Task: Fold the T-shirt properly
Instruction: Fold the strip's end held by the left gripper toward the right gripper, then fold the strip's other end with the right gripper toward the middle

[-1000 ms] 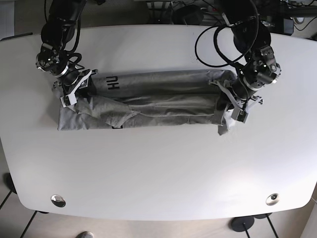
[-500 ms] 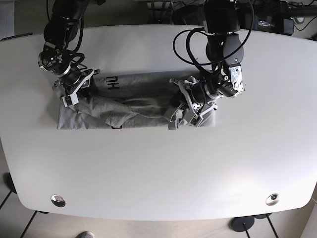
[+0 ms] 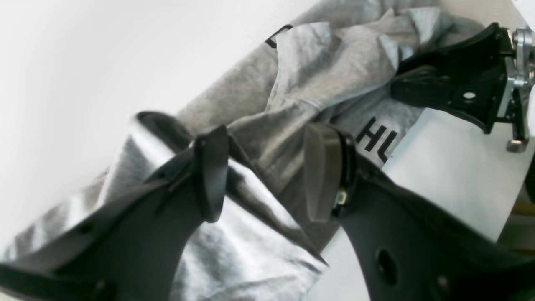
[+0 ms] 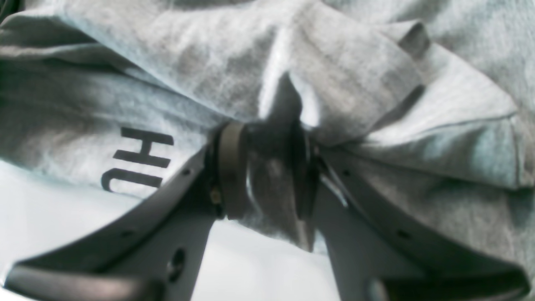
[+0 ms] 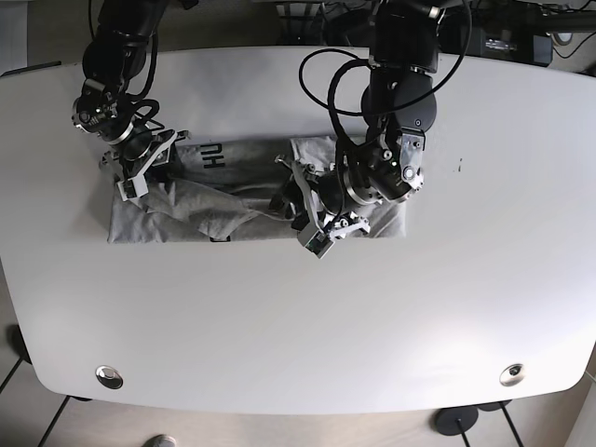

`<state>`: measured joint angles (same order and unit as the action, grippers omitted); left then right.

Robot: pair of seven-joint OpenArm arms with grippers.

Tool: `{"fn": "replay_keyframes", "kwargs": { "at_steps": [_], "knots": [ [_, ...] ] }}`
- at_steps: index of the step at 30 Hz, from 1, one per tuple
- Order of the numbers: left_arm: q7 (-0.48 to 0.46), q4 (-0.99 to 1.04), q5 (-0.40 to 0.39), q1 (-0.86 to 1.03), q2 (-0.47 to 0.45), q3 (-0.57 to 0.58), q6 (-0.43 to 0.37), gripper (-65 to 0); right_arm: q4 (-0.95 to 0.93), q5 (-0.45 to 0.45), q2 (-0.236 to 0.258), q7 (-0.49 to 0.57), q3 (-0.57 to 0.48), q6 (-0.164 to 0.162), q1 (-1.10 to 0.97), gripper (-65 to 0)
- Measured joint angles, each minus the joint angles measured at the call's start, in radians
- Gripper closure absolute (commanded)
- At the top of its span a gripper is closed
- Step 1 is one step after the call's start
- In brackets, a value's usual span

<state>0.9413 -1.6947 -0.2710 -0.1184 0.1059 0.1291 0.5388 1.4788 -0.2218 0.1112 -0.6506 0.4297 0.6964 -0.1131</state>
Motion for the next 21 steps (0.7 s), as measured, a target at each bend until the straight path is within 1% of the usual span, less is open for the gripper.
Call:
{"fn": "replay_keyframes", "kwargs": {
  "at_steps": [1, 3, 5, 8, 10, 11, 12, 13, 14, 15, 16, 17, 18, 20, 21],
  "knots": [
    [-0.015, -0.042, -0.014, -0.011, -0.002, -0.031, 0.002, -27.5, 0.016, 0.001, 0.000, -0.009, -0.003, 0.000, 0.002, -17.3],
    [-0.023, -0.090, -0.025, -0.016, -0.045, -0.080, 0.007, -27.4, 0.050, 0.018, -0.003, -0.040, -0.005, 0.000, -0.003, -17.3],
    [-0.018, -0.095, 0.009, 0.010, -0.096, -0.140, -0.008, -27.4, 0.078, 0.034, -0.005, -0.051, -0.005, 0.000, -0.006, -17.6],
    [-0.011, -0.092, 0.001, 0.068, -0.130, -0.171, -0.003, -26.8, 0.138, 0.034, -0.008, -0.055, -0.004, 0.000, -0.009, -17.9],
    [-0.051, -0.091, -0.012, 0.103, -0.150, -0.208, 0.001, -17.8, 0.217, 0.033, -0.008, -0.114, 0.002, 0.000, -0.009, -18.1],
    [-0.066, -0.091, -0.013, 0.119, -0.166, -0.222, 0.000, -13.3, 0.244, 0.032, -0.008, -0.153, 0.003, 0.000, -0.005, -19.2],
    [-0.066, -0.087, -0.008, 0.135, -0.180, -0.229, 0.000, -10.0, 0.267, 0.032, -0.008, -0.187, 0.002, 0.000, 0.002, -22.7],
    [-0.066, -0.058, -0.004, 0.147, -0.195, -0.230, 0.003, -6.7, 0.295, 0.031, -0.009, -0.232, 0.007, 0.000, 0.018, -31.5],
    [-0.066, -0.036, 0.005, 0.151, -0.194, -0.230, 0.028, -5.0, 0.310, 0.014, -0.013, -0.246, 0.029, 0.004, 0.029, -38.5],
    [-0.064, -0.015, 0.000, 0.151, -0.189, -0.241, 0.075, -3.6, 0.319, -0.027, -0.023, -0.253, 0.069, 0.003, 0.041, -45.5],
    [-0.069, 0.006, -0.014, 0.151, -0.176, -0.263, 0.103, -1.9, 0.321, -0.068, -0.033, -0.275, 0.117, 0.003, 0.054, -51.8],
    [-0.074, 0.042, -0.021, 0.146, -0.167, -0.305, 0.138, -0.4, 0.318, -0.106, -0.039, -0.342, 0.189, 0.003, 0.076, -60.4],
    [-0.074, 0.066, -0.013, 0.141, -0.168, -0.336, 0.148, 0.0, 0.304, -0.128, -0.038, -0.392, 0.237, 0.002, 0.096, -65.0],
    [-0.074, 0.103, -0.010, 0.140, -0.180, -0.388, 0.151, 0.0, 0.255, -0.173, -0.026, -0.453, 0.318, 0.000, 0.139, -65.0],
    [-0.077, 0.126, -0.006, 0.140, -0.183, -0.405, 0.151, 0.0, 0.203, -0.209, -0.005, -0.483, 0.364, 0.000, 0.169, -65.0]
  ]
}}
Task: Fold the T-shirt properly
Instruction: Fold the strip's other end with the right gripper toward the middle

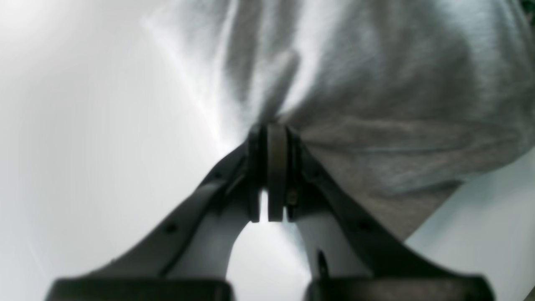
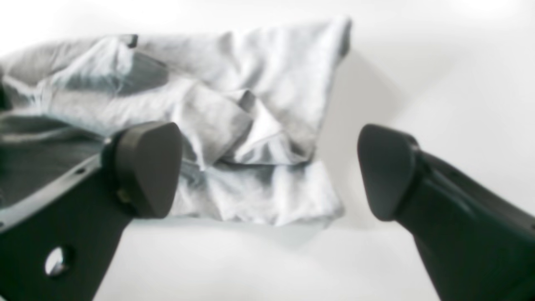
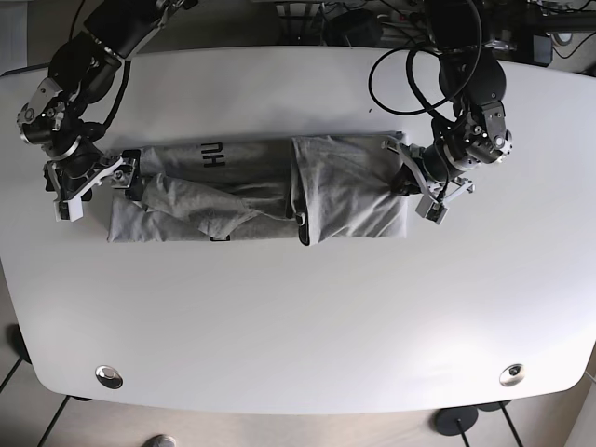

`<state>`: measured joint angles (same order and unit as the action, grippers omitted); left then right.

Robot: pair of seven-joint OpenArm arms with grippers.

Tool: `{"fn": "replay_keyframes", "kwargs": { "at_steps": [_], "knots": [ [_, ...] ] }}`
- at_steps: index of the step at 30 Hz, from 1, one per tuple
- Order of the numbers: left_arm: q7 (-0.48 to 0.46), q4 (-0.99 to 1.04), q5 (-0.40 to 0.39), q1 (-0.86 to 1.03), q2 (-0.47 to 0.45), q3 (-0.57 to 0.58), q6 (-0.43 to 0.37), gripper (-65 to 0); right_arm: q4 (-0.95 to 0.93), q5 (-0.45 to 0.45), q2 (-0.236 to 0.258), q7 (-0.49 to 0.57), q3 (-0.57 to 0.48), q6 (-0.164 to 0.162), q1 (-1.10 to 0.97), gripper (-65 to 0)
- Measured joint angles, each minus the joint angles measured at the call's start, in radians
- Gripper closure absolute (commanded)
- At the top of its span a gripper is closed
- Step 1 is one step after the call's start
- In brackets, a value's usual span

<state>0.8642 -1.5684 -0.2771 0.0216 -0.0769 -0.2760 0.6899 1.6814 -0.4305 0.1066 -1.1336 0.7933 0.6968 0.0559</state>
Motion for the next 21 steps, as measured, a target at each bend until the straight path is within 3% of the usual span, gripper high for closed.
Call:
{"fn": "replay_keyframes", "kwargs": {
  "at_steps": [5, 7, 11, 13, 16, 20, 21],
  "knots": [
    [-0.070, 0.061, -0.005, -0.005, 0.004, 0.007, 0.003, 0.0, -0.269, -0.124, 0.117, -0.004, 0.051, -0.002, 0.022, -65.0],
    [-0.070, 0.062, -0.010, -0.003, 0.001, 0.003, 0.003, 0.0, -0.380, -0.196, 0.143, 0.005, 0.050, -0.001, 0.023, -65.0],
    [-0.070, 0.062, -0.010, -0.003, 0.001, 0.003, 0.003, 0.0, -0.420, -0.228, 0.131, 0.031, 0.041, -0.001, 0.014, -65.0],
    [-0.070, 0.062, -0.009, -0.003, 0.002, 0.004, 0.003, -0.1, -0.421, -0.233, 0.120, 0.047, -0.016, 0.003, 0.017, -65.0],
    [-0.070, 0.062, -0.009, -0.003, 0.002, 0.004, 0.003, -0.1, -0.424, -0.239, 0.092, 0.167, -0.148, 0.003, 0.008, -65.0],
    [-0.070, 0.062, -0.009, -0.003, 0.002, 0.004, 0.003, -0.1, -0.427, -0.247, 0.086, 0.222, -0.211, 0.006, 0.000, -65.0],
    [-0.070, 0.062, -0.009, -0.003, 0.002, 0.004, 0.003, -0.1, -0.427, -0.246, 0.086, 0.222, -0.211, 0.006, 0.000, -57.2]
  ]
}}
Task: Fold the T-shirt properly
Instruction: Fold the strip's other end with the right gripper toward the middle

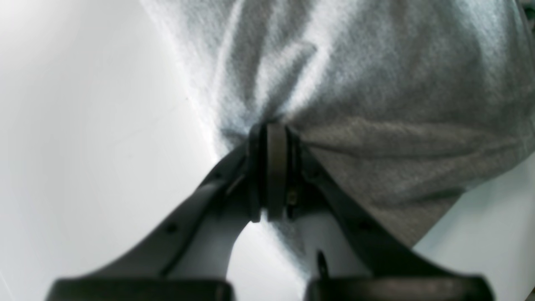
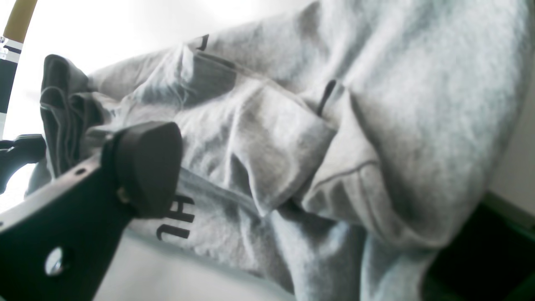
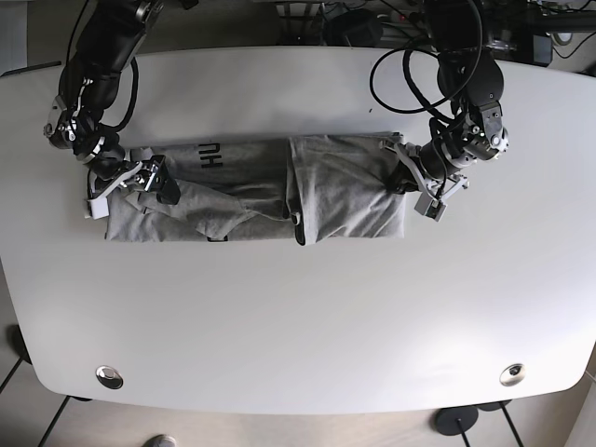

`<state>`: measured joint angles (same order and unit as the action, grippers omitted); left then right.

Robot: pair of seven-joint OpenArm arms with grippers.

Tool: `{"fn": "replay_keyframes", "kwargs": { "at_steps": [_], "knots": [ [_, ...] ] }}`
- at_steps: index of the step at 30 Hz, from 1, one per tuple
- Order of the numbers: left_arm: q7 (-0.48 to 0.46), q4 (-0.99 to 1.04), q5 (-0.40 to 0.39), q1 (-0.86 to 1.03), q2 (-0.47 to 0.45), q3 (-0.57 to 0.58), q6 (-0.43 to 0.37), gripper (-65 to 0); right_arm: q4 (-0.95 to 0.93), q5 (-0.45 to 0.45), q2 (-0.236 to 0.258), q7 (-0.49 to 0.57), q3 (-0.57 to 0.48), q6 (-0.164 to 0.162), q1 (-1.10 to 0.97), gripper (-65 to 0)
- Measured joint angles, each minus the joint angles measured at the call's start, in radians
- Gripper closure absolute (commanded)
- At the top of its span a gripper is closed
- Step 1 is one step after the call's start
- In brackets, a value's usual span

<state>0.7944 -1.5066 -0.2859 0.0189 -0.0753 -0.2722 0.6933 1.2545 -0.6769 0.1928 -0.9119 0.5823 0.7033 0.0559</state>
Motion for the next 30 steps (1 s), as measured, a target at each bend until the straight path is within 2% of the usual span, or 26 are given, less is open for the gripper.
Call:
{"fn": "replay_keyframes", "kwargs": {
  "at_steps": [2, 3, 4, 6, 9, 11, 15, 20, 23, 26, 27, 28, 30],
  "knots": [
    [0.000, 0.000, 0.000, 0.000, 0.000, 0.000, 0.000, -0.1, -0.001, 0.017, 0.001, 0.001, 0.000, -0.005, 0.004, -42.8],
    [0.000, 0.000, 0.000, 0.000, 0.000, 0.000, 0.000, -0.1, -0.007, 0.031, 0.002, 0.000, 0.000, -0.016, 0.012, -31.2],
    [0.000, 0.000, 0.000, 0.000, 0.000, 0.000, 0.000, -0.1, -0.015, 0.036, 0.002, 0.005, 0.000, -0.015, 0.015, -24.6],
    [0.000, 0.000, 0.000, 0.000, 0.002, 0.000, 0.000, -0.3, -0.033, 0.030, 0.003, 0.018, -0.002, -0.015, 0.023, -14.0],
    [0.000, 0.001, 0.000, 0.000, 0.003, 0.000, 0.000, -0.3, -0.023, 0.030, 0.006, 0.017, -0.008, -0.016, 0.027, -1.9],
    [0.000, 0.001, 0.000, 0.000, 0.005, 0.000, 0.000, -0.3, 0.114, 0.026, 0.020, 0.003, -0.048, -0.015, -0.009, -2.2],
    [0.000, 0.003, 0.001, -0.001, 0.018, 0.000, 0.000, -0.3, 0.400, 0.024, 0.016, -0.061, -0.052, -0.013, -0.098, -2.2],
    [0.000, 0.003, 0.000, 0.001, 0.041, 0.002, 0.000, -0.3, 0.655, 0.022, -0.038, -0.149, -0.058, -0.018, -0.149, -2.2],
    [0.000, 0.003, 0.005, 0.000, 0.073, -0.004, 0.000, -0.3, 0.740, 0.010, -0.071, -0.238, -0.119, -0.022, -0.150, -2.2],
    [0.000, 0.008, 0.004, 0.000, 0.084, 0.002, 0.000, -0.3, 0.745, -0.103, -0.124, -0.343, -0.119, -0.023, -0.120, -2.2],
    [-0.004, 0.023, -0.003, -0.003, 0.083, 0.002, 0.000, -0.3, 0.742, -0.156, -0.143, -0.355, -0.124, -0.023, -0.113, -2.2],
    [-0.013, 0.036, -0.009, -0.004, 0.083, 0.002, 0.001, -0.3, 0.741, -0.166, -0.164, -0.357, -0.131, -0.023, -0.107, -2.2],
    [-0.024, 0.066, -0.023, -0.016, 0.083, -0.001, 0.004, -0.3, 0.738, -0.166, -0.184, -0.357, -0.214, -0.023, -0.103, -2.2]
  ]
}}
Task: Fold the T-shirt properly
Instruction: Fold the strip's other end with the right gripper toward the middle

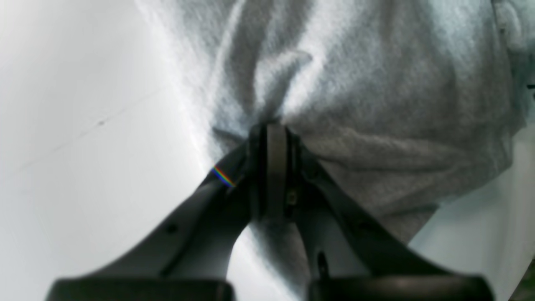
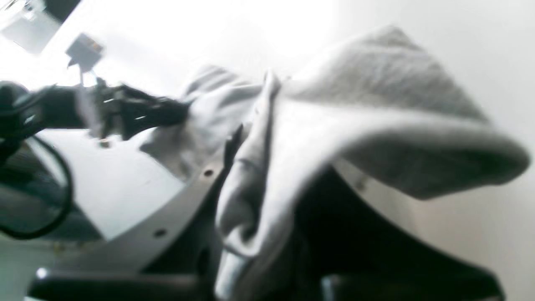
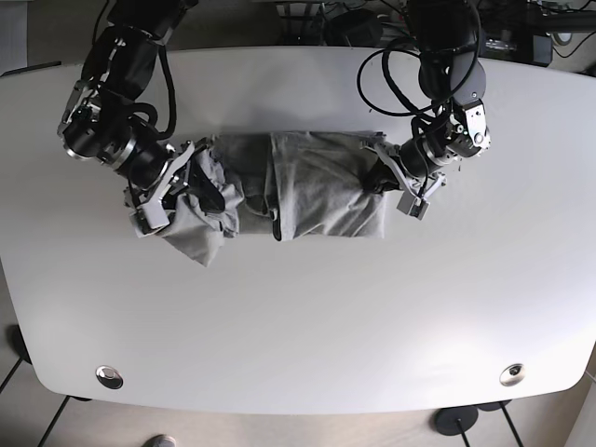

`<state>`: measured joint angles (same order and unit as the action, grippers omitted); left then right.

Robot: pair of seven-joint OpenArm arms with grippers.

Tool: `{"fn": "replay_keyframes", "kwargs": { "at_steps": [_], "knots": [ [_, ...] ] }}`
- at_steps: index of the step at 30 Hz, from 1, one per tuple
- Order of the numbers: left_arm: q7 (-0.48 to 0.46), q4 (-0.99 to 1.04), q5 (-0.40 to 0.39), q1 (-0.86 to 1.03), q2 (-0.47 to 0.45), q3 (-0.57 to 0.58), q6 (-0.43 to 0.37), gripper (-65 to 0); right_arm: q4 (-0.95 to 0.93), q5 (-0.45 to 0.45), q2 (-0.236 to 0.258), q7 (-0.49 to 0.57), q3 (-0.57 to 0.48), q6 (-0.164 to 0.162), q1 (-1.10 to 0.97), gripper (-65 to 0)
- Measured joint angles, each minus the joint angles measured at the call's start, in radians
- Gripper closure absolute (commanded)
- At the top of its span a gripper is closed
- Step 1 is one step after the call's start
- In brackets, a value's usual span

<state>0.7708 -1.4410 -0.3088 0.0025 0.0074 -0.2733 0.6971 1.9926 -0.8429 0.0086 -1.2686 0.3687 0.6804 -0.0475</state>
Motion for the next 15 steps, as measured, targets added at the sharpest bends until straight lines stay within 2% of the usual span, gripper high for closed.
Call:
{"fn": "replay_keyframes", "kwargs": {
  "at_steps": [1, 2, 3, 4, 6, 7, 9, 11, 12, 15],
  "knots": [
    [-0.002, 0.008, 0.000, -0.005, 0.000, 0.000, 0.000, -0.3, -0.012, -0.002, -0.001, 0.004, -0.044, 0.000, 0.000, -2.2],
    [-0.003, 0.014, -0.002, -0.007, 0.000, 0.000, 0.000, -0.3, -0.030, -0.003, -0.011, 0.008, -0.079, -0.015, 0.002, -2.2],
    [-0.003, 0.014, -0.003, -0.008, 0.000, 0.000, 0.000, -0.3, -0.054, -0.001, -0.023, 0.010, -0.103, -0.045, 0.003, -2.2],
    [-0.005, 0.014, -0.004, -0.006, 0.000, 0.000, 0.000, -0.3, -0.079, 0.001, -0.032, 0.031, -0.127, -0.061, 0.001, -2.2],
    [-0.007, 0.014, -0.007, -0.003, 0.000, 0.000, 0.000, -0.3, -0.142, 0.003, -0.025, 0.109, -0.209, -0.096, 0.001, -2.2],
    [-0.009, 0.014, -0.007, -0.003, 0.000, 0.000, 0.000, -0.3, -0.167, 0.003, -0.022, 0.149, -0.246, -0.101, 0.003, -2.2],
    [-0.010, 0.014, -0.007, -0.003, 0.000, 0.000, 0.000, -0.3, -0.228, 0.001, -0.004, 0.216, -0.314, -0.110, 0.016, -2.2],
    [-0.010, 0.014, -0.007, -0.002, 0.000, 0.000, 0.000, -0.3, -0.312, 0.002, 0.023, 0.293, -0.398, -0.152, 0.048, -2.2],
    [-0.010, 0.014, -0.007, -0.002, 0.000, -0.001, 0.000, -0.3, -0.352, 0.000, 0.040, 0.356, -0.443, -0.169, 0.063, -2.2],
    [-0.010, 0.014, -0.007, -0.002, 0.000, -0.001, 0.000, -0.3, -0.449, 0.001, 0.077, 0.459, -0.540, -0.214, 0.114, -2.5]
  ]
}}
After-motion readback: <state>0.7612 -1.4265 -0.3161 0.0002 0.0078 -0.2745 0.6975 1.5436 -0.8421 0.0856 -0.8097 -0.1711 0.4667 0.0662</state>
